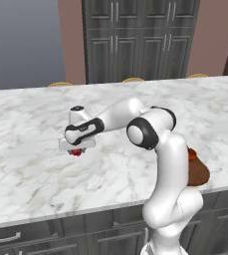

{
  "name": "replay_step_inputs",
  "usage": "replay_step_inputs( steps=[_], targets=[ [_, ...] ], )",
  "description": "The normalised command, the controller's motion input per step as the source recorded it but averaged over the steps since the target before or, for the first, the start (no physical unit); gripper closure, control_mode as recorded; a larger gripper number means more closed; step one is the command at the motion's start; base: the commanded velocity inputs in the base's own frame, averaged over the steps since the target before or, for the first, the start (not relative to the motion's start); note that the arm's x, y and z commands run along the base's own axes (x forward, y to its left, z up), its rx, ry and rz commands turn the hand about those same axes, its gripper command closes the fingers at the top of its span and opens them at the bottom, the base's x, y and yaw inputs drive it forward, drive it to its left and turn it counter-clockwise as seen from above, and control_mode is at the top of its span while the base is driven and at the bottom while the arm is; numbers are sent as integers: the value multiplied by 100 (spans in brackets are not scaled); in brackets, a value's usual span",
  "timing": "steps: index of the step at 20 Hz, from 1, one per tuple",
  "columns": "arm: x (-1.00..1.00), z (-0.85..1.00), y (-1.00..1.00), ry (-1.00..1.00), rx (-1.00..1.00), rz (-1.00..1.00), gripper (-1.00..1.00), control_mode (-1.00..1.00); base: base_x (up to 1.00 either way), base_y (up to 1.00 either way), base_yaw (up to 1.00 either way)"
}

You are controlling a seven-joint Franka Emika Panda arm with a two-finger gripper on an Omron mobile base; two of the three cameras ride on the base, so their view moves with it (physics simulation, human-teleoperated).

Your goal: Place the avocado, onion, tomato, and bell pepper on the cutting board.

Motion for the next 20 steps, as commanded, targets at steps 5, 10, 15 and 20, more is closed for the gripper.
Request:
replay_step_inputs(
  steps=[5,10,15,20],
  targets=[
    [-38,93,-18,-5,0,0,100,-100,0,0,0],
    [-56,100,-40,-7,0,0,100,-100,0,0,0],
    [-80,100,-58,-15,0,0,100,-100,0,0,0],
    [-86,100,-70,-19,0,0,100,-100,0,0,0]
  ],
)
